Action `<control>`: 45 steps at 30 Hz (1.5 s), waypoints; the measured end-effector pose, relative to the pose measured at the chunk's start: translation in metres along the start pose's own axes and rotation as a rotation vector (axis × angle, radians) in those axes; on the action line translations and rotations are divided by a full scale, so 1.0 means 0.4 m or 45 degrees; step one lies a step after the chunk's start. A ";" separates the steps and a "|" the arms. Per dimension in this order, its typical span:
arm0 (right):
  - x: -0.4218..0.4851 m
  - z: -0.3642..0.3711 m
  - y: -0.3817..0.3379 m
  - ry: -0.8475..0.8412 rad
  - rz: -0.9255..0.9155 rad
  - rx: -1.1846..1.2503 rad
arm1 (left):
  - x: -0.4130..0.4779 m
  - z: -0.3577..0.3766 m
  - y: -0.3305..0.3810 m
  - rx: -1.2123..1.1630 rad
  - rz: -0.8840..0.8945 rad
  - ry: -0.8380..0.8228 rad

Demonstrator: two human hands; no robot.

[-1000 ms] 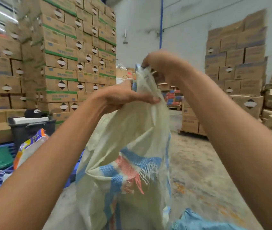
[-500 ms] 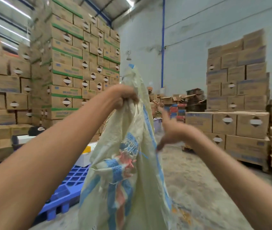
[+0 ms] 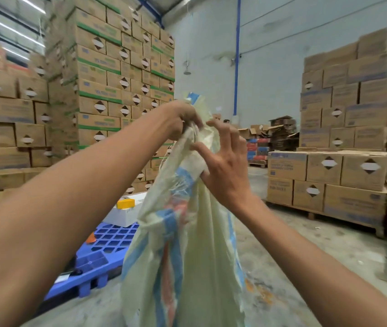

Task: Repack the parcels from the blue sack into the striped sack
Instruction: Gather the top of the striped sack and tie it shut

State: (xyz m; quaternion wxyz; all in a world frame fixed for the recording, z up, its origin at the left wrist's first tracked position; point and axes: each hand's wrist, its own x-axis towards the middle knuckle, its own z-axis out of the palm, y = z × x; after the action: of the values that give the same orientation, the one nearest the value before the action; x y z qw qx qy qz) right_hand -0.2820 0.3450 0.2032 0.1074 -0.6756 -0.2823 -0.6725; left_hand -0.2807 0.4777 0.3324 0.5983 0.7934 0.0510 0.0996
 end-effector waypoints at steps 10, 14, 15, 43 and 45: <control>0.257 -0.103 0.068 -0.574 0.382 0.256 | -0.064 -0.054 -0.062 -0.157 0.171 -0.484; 0.323 -0.077 0.086 -0.704 0.574 0.295 | -0.092 -0.088 -0.146 0.153 0.330 -0.686; 0.321 -0.064 0.090 -0.697 0.671 0.360 | -0.090 -0.091 -0.172 0.257 0.346 -0.688; -0.167 0.188 -0.052 -0.117 1.915 1.287 | -0.112 -0.076 -0.158 -0.013 0.638 -0.201; -0.128 0.133 -0.037 -0.045 1.784 1.124 | -0.088 -0.130 -0.264 0.074 0.540 -0.014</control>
State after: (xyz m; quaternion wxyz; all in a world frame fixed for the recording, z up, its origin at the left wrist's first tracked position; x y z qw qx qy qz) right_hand -0.2415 0.3730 0.1463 0.7525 -0.6013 -0.0357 -0.2663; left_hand -0.3223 0.5491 0.2413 0.5412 0.8038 -0.1174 0.2173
